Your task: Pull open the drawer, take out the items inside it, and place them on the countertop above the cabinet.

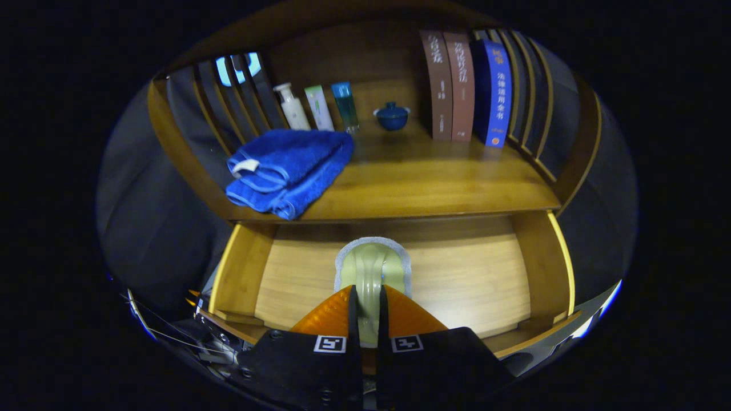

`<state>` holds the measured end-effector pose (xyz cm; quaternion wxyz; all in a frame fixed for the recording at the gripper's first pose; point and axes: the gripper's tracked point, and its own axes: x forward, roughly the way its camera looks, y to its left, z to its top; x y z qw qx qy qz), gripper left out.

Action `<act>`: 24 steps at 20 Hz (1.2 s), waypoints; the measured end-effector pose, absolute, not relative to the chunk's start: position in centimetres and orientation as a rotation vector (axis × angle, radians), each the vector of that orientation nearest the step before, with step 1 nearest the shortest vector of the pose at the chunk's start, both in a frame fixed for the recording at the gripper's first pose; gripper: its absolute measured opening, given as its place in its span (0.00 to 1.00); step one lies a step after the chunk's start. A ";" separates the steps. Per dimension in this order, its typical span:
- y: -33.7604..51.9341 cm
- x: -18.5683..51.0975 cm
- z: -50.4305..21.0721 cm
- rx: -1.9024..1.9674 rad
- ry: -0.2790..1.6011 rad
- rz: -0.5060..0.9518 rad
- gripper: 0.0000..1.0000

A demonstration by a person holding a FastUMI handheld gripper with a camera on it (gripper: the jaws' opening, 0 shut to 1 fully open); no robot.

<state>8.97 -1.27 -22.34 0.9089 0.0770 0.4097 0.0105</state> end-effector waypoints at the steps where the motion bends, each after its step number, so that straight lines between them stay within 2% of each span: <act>1: -1.2 9.7 -21.0 0.167 0.805 0.027 0.14; 9: -2.4 18.8 -18.0 0.186 0.748 0.026 0.14; 18: -4.6 27.5 -20.5 0.172 0.801 -0.030 0.14; 24: -4.7 28.5 -22.0 0.186 0.817 -0.027 0.25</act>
